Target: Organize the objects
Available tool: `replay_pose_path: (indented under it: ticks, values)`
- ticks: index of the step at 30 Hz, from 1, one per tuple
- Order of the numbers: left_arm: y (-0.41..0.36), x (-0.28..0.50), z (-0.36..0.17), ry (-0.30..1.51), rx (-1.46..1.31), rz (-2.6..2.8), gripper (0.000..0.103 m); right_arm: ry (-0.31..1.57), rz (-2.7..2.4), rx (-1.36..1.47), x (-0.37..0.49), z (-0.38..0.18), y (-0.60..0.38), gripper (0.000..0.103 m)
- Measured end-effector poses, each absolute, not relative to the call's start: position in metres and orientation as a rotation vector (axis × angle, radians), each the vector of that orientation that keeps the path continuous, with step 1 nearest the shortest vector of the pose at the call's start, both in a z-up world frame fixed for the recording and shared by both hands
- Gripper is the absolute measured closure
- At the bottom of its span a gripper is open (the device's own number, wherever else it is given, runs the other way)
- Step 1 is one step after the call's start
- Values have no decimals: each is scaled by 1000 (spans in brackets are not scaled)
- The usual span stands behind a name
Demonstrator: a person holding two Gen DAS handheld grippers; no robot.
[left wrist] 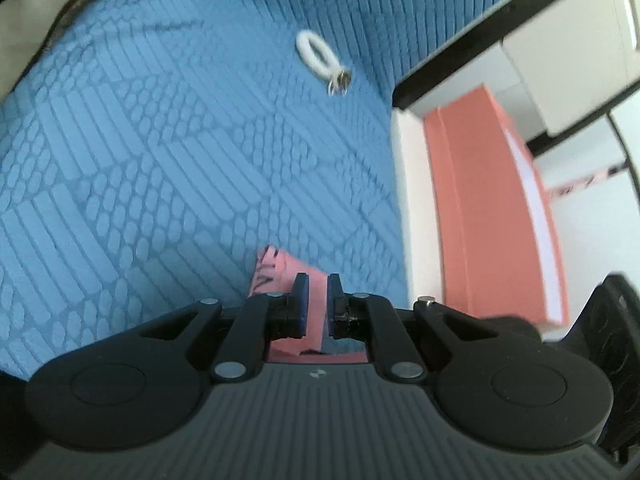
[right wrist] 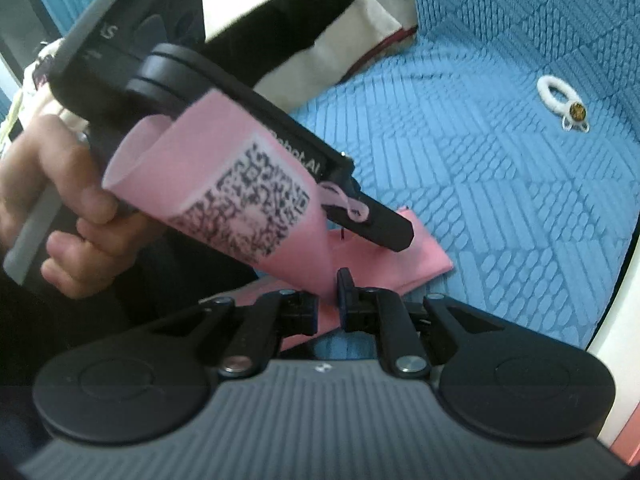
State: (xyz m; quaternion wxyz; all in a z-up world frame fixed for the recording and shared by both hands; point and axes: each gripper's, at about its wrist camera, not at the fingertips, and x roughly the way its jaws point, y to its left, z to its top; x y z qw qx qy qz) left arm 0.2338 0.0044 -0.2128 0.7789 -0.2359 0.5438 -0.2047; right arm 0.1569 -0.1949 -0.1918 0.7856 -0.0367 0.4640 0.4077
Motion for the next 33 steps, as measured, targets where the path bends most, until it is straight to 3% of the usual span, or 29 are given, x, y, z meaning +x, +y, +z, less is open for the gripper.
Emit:
replay_pose_path:
  ticks: [7,12,21,33]
  values:
    - [0,233,-227,1217,-457,-421,94,1016,868,-95,153,-196,-197,87]
    - [2,231,-227,1220,-467,-420,97,1066,855,-61,149,-189,-212,79]
    - [1,227,-223,1212,-463,-406,97,1010,728,38,156,-175,-244,79]
    - [0,224,-221,1200,-452,-388,97,1022,811,-26,171,-197,-203,79]
